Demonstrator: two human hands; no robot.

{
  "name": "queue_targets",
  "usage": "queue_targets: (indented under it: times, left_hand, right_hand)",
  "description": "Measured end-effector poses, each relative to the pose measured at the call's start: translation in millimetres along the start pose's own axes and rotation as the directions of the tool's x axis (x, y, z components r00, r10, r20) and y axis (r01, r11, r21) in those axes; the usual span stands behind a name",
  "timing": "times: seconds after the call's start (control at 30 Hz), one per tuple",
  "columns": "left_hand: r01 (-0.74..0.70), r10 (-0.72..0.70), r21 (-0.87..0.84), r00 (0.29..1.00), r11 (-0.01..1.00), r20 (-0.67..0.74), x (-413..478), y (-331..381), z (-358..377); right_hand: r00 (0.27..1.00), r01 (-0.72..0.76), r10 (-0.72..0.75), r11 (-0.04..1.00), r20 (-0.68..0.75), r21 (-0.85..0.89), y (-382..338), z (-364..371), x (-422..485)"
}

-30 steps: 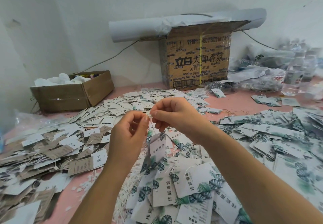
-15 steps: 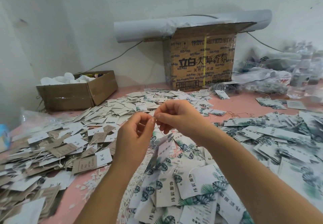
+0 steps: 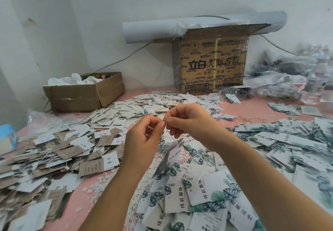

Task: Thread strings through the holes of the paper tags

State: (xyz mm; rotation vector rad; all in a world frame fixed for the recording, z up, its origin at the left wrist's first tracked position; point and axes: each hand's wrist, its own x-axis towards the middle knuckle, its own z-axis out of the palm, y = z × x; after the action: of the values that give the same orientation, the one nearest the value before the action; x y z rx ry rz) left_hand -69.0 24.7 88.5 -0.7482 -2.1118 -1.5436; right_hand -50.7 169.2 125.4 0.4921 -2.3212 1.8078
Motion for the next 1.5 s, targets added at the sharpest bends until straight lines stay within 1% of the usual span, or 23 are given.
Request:
queue_targets:
  times: [0.17,0.3,0.43,0.5,0.57,0.63,0.67,0.73,0.8,0.87,0.93,1.0,1.13,1.2,1.27,1.33,1.4,1.47,1.5]
  left_hand:
    - [0.039,-0.043,-0.148,0.999,0.988,-0.029,-1,3,-1]
    - [0.057,-0.072,-0.209,0.995,0.976,-0.064,1,1,-2]
    - [0.045,-0.057,-0.258,0.998,0.965,-0.037,1,-2,-2]
    - [0.061,-0.071,-0.281,0.997,0.958,-0.028,1,-3,-1]
    - [0.112,-0.120,-0.280,0.993,0.953,-0.009,2,-4,1]
    - [0.175,-0.172,-0.242,0.984,0.954,0.033,2,-7,3]
    - [0.197,-0.189,-0.217,0.980,0.956,0.060,1,-9,4]
    - [0.225,-0.203,-0.173,0.969,0.959,0.139,-1,-12,5]
    - [0.240,-0.204,-0.120,0.946,0.963,0.250,-3,-12,5]
    - [0.239,-0.212,-0.029,0.905,0.971,0.370,-5,-8,4]
    - [0.224,-0.233,0.072,0.871,0.972,0.434,-7,-5,4]
    - [0.205,-0.224,0.092,0.889,0.974,0.398,-7,-8,7]
    - [0.214,-0.219,0.051,0.941,0.976,0.259,-5,-13,8]
    - [0.204,-0.196,-0.022,0.961,0.979,0.193,-3,-13,6]
    - [0.205,-0.184,-0.144,0.972,0.968,0.147,-1,-9,3]
    - [0.192,-0.171,-0.259,0.980,0.946,0.101,0,-4,1]
    - [0.179,-0.168,-0.357,0.984,0.917,0.060,1,0,-1]
    - [0.170,-0.176,-0.383,0.984,0.908,0.019,2,1,-3]
    - [0.170,-0.183,-0.374,0.983,0.912,-0.001,2,1,-5]
  right_hand:
    - [1.000,0.026,-0.026,0.996,0.000,0.085,2,0,1]
    - [0.999,0.041,-0.046,0.979,0.024,0.202,3,0,1]
    - [0.997,0.050,-0.066,0.962,0.049,0.270,2,1,0]
    - [0.995,0.050,-0.071,0.960,0.068,0.276,0,1,-1]
    - [0.995,0.057,-0.074,0.976,0.074,0.211,-2,1,-1]
    - [0.995,0.063,-0.072,0.991,0.069,0.121,-4,4,-2]
    - [0.996,0.063,-0.069,0.993,0.061,0.102,-4,6,-2]
    - [0.998,0.053,-0.058,0.989,0.028,0.140,-5,8,-2]
    - [0.998,0.068,-0.066,0.977,-0.020,0.203,-7,8,-2]
    - [0.993,0.108,-0.092,0.966,-0.078,0.233,-7,4,-1]
    - [0.983,0.151,-0.120,0.956,-0.137,0.252,-7,0,0]
    - [0.973,0.185,-0.137,0.944,-0.186,0.274,-6,-3,0]
    - [0.952,0.242,-0.159,0.914,-0.261,0.326,-4,-11,3]
    - [0.949,0.235,-0.143,0.913,-0.280,0.334,-2,-17,4]
    - [0.957,0.181,-0.090,0.927,-0.275,0.328,1,-22,5]
    - [0.974,0.075,-0.011,0.957,-0.225,0.280,6,-24,6]
    - [0.990,-0.053,0.072,0.987,-0.124,0.153,10,-21,6]
    - [0.993,-0.122,0.121,0.990,0.009,0.070,11,-15,5]
    - [0.990,-0.131,0.126,0.989,0.068,0.072,10,-12,5]
